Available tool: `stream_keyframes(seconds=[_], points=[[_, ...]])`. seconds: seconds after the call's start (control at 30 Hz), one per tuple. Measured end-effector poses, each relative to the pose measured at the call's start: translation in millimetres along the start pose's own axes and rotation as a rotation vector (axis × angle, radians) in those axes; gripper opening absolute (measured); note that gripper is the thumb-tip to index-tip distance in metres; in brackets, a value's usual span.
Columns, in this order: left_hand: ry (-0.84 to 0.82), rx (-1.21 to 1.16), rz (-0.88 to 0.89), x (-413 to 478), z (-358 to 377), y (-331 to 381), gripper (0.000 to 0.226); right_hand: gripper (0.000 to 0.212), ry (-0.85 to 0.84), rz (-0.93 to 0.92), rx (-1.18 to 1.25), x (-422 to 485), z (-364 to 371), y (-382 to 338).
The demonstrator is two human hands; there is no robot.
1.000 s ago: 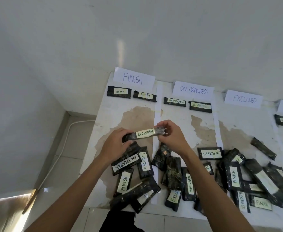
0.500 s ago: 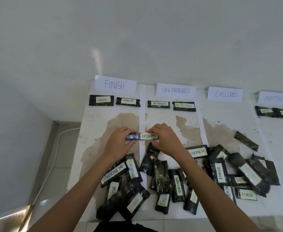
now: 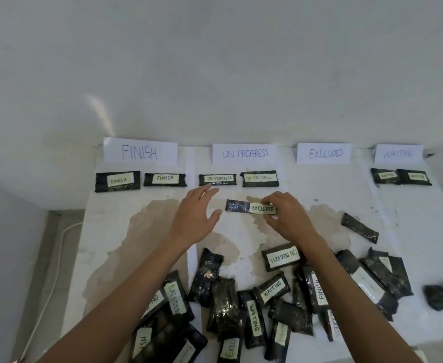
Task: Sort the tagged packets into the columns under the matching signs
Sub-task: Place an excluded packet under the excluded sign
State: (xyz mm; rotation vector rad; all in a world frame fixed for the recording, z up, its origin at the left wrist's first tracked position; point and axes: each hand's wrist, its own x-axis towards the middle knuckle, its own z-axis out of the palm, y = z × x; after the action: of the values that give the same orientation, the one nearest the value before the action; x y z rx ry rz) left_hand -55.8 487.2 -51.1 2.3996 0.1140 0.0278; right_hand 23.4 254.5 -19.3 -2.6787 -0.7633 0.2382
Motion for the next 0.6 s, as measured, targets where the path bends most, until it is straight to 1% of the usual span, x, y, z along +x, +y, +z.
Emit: stream_keyframes(seconds=[0.27,0.4,0.6], points=[[-0.040,0.099,0.066,53,53,38,0.052,0.028,0.022,0.127,-0.030,14,-30,86],[-0.070,0.195,0.065,75,87,52,0.053,0.029,0.039,0.140,-0.043,29,-33,134],[-0.066,0.245,0.019,94,154,80,0.054,0.030,-0.018,0.096,-0.083,60,-26,201]])
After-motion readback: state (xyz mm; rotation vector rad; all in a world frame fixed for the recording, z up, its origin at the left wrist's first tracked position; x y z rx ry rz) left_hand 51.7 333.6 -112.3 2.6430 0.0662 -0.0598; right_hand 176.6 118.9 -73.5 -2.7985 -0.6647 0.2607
